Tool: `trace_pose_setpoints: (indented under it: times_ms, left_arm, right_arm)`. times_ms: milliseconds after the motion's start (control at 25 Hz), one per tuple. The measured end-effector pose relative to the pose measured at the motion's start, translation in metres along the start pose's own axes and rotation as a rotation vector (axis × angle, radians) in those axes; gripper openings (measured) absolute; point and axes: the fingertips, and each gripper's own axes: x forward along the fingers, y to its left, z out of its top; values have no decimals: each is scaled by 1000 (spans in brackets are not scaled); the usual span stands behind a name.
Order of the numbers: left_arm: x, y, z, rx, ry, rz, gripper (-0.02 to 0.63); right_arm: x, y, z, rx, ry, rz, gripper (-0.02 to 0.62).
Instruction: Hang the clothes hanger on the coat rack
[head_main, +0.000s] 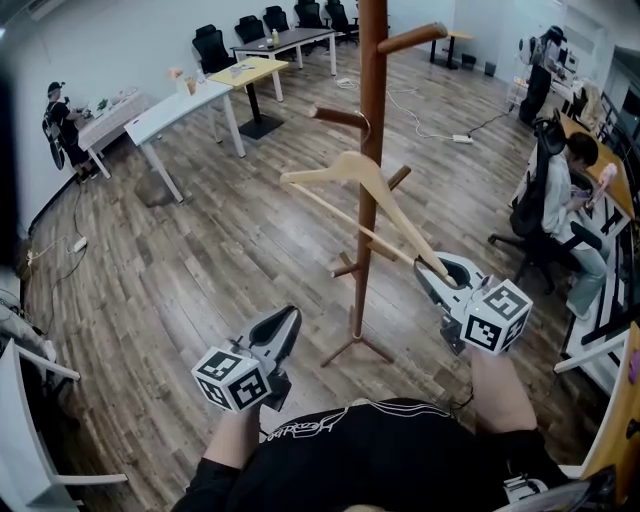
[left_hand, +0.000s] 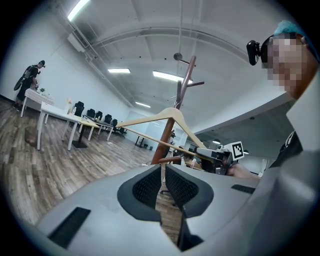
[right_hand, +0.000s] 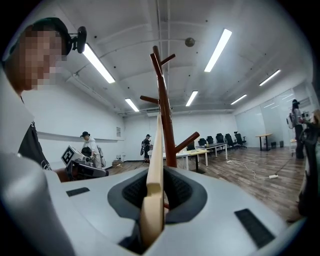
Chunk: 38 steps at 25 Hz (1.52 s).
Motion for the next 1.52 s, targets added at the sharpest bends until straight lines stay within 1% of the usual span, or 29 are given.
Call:
trace_pose_setpoints:
  times_ms: [120, 280, 360, 400, 520, 680, 800, 920, 1040, 1120, 1160, 1240, 1280, 1400, 1520]
  left_arm:
    - [-3, -3, 1, 5, 7, 2, 32]
    - [-8, -9, -2, 6, 8, 0, 32]
    - [-10, -14, -2, 10, 5, -11, 32]
    - [-11, -17, -2, 13, 3, -16, 32]
    - [-16, -26, 0, 27, -3, -28, 32]
    - [-25, -38, 3, 46, -14, -42, 32]
    - [-33, -52, 4, 60, -18, -58, 32]
    - [-44, -71, 5, 80, -20, -87, 32]
    - [-55, -91, 4, 100, -26, -119, 32]
    - [-64, -104, 3, 112, -31, -137, 32]
    - [-69, -110, 2, 118, -32, -147, 32]
    - [-78, -123, -1, 127, -33, -168, 32]
    - [-82, -129, -3, 131, -32, -179, 32]
    - [-95, -150, -9, 136, -33, -211, 32]
    - [-107, -168, -17, 142, -34, -239, 32]
  right_arm:
    - [-2, 1, 0, 6, -8, 7, 71]
    - [-7, 5, 1, 76, -75, 65, 72]
    - [-10, 7, 2, 79, -94, 67, 75]
    - [-13, 7, 3, 72, -97, 61, 96]
    - [-23, 7, 6, 69, -113, 34, 185]
    - [-44, 10, 15, 65, -174, -11, 222]
    - [-61, 29, 19, 60, -191, 5, 222]
    - [-80, 63, 22, 42, -217, 58, 222]
    - [-97, 97, 16, 30, -220, 107, 222]
    - [-109, 113, 11, 39, -224, 121, 221]
    - [-115, 121, 8, 51, -231, 124, 209]
    - [-128, 134, 3, 73, -240, 124, 117]
    - [-134, 142, 1, 78, -238, 125, 89]
    - [-152, 167, -6, 85, -226, 136, 62]
    - [-161, 193, -23, 120, -198, 167, 52]
